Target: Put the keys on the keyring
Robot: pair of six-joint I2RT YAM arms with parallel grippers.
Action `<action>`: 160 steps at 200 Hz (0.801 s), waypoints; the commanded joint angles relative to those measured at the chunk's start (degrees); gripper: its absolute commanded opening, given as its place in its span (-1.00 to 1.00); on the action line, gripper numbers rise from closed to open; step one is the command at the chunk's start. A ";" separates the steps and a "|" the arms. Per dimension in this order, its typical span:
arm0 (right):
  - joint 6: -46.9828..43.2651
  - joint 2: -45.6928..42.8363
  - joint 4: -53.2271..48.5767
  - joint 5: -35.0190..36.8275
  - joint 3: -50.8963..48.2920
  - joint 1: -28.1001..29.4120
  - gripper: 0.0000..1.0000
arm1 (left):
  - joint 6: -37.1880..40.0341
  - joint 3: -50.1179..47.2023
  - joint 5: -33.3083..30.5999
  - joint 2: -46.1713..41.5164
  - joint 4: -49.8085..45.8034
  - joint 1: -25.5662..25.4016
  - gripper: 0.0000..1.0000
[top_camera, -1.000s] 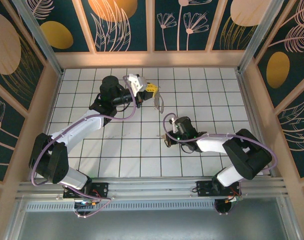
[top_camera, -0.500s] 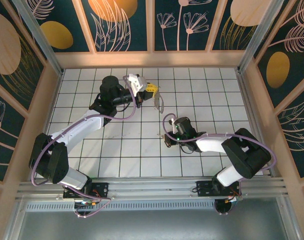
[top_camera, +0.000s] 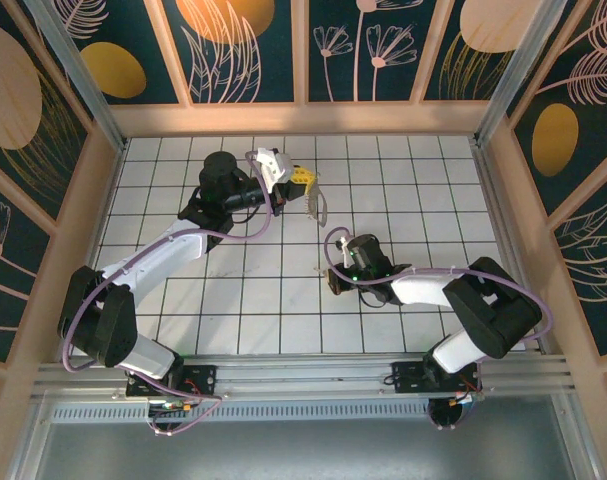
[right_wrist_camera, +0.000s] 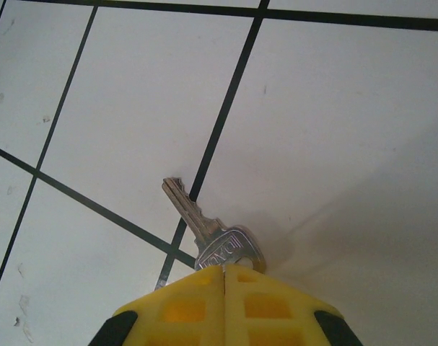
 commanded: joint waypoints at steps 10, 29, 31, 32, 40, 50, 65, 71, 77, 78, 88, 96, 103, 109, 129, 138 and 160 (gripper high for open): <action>-0.12 -1.54 -1.39 0.38 0.45 0.33 -1.00 | -0.93 -0.51 1.49 -1.60 3.50 0.01 -1.00; -0.70 -3.28 -2.50 1.36 0.65 0.24 -1.00 | -1.01 -0.52 1.51 -1.71 3.49 0.01 -1.00; -0.82 -3.49 -2.63 1.50 0.71 0.19 -1.00 | -0.93 -0.52 1.51 -1.76 3.52 0.01 -1.00; -0.87 -3.63 -2.74 1.59 0.73 0.22 -1.00 | -0.93 -0.56 1.51 -1.77 3.50 0.01 -1.00; -1.40 -4.85 -3.44 1.99 0.99 0.02 -1.00 | -0.86 -0.60 1.51 -1.85 3.40 0.01 -1.00; -1.98 -6.79 -4.35 2.45 1.38 -0.41 -1.00 | -0.84 -0.60 1.59 -1.82 3.41 0.01 -1.00; -2.86 -10.21 -5.42 2.08 1.93 -1.70 -1.00 | -0.71 -0.60 1.68 -1.95 3.26 0.01 -1.00; -3.27 -11.68 -5.70 1.79 2.11 -2.42 -1.00 | -0.76 -0.60 1.72 -1.95 3.21 0.01 -1.00; -3.75 -13.18 -5.96 1.40 2.29 -3.13 -1.00 | -0.67 -0.60 1.77 -2.04 3.19 0.01 -1.00; -3.83 -13.44 -5.99 1.31 2.31 -3.29 -1.00 | -0.67 -0.56 1.77 -2.04 3.11 0.01 -1.00; -4.65 -16.07 -5.82 -0.35 2.33 -4.82 -1.00 | -0.67 -0.67 1.77 -2.04 3.10 0.01 -1.00; -4.88 -18.18 -5.26 -1.82 2.15 -6.24 -1.00 | -0.64 -0.67 1.90 -2.04 3.03 0.05 -1.00; -5.35 -19.84 -4.89 -3.57 2.06 -7.11 -1.00 | -0.67 -0.62 2.01 -2.04 3.06 0.01 -1.00; -5.69 -21.17 -4.33 -5.12 1.91 -8.90 -1.00 | -0.67 -0.61 2.08 -2.04 3.11 0.03 -1.00; -6.05 -24.63 -2.67 -8.85 2.00 -12.54 -1.00 | -0.71 -0.58 2.25 -1.87 3.12 0.01 -1.00; -6.17 -25.57 -2.02 -10.14 2.33 -13.64 -1.00 | -0.82 -0.60 2.37 -1.78 3.23 0.01 -1.00; -6.67 -26.87 -0.26 -12.51 3.45 -15.56 -1.00 | -0.84 -0.60 2.95 -1.60 3.14 0.01 -1.00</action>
